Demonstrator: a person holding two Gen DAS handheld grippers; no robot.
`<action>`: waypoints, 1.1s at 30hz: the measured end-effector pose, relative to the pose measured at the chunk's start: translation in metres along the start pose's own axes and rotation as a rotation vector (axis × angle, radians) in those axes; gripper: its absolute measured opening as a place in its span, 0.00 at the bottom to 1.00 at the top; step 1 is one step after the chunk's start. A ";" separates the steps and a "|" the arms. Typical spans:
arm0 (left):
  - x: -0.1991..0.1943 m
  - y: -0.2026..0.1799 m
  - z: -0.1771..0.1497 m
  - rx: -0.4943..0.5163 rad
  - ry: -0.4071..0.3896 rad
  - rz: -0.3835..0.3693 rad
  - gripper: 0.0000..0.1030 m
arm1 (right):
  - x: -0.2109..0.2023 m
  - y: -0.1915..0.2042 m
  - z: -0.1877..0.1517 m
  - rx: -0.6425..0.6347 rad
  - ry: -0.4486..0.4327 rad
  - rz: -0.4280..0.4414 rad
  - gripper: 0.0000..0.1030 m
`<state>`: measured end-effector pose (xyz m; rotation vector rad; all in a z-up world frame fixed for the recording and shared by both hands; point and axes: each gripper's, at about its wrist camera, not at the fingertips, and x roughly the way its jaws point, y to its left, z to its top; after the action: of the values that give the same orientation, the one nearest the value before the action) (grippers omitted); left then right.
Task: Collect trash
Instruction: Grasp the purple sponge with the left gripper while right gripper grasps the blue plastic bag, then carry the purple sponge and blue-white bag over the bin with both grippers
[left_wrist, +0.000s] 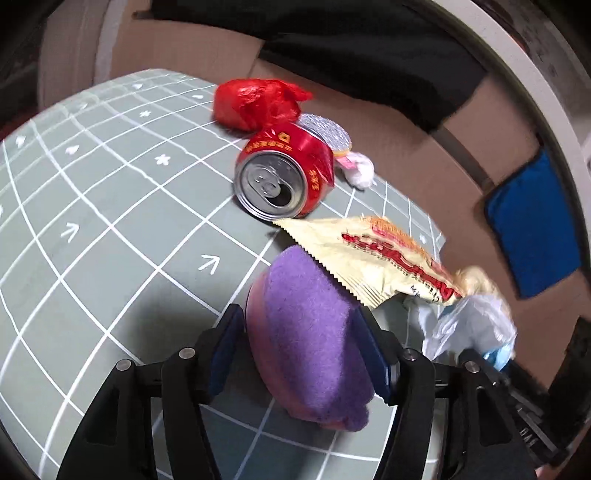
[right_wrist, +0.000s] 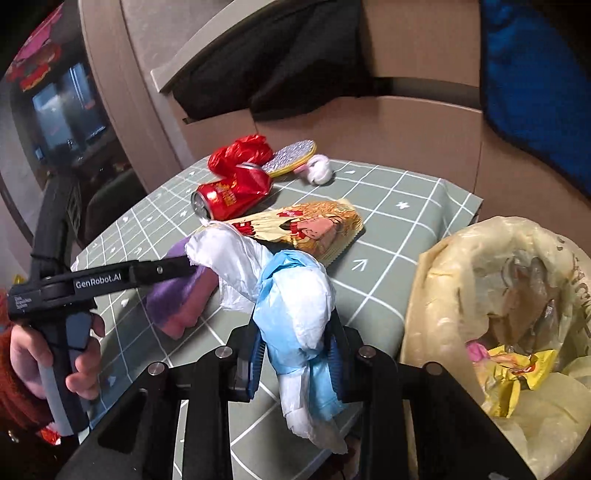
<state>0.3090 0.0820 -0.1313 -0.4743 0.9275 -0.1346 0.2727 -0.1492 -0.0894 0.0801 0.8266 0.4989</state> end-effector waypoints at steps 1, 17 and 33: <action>0.000 -0.002 0.001 0.004 0.007 0.011 0.62 | 0.000 -0.001 0.001 -0.001 -0.002 -0.007 0.27; -0.048 -0.023 -0.004 0.168 -0.105 0.062 0.36 | 0.007 0.021 -0.012 -0.041 0.037 0.029 0.29; -0.063 0.011 -0.016 0.130 -0.131 0.112 0.36 | 0.016 0.054 -0.011 -0.169 0.068 0.018 0.39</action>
<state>0.2577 0.1066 -0.0978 -0.3059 0.8097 -0.0606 0.2529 -0.0960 -0.0937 -0.0852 0.8479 0.5893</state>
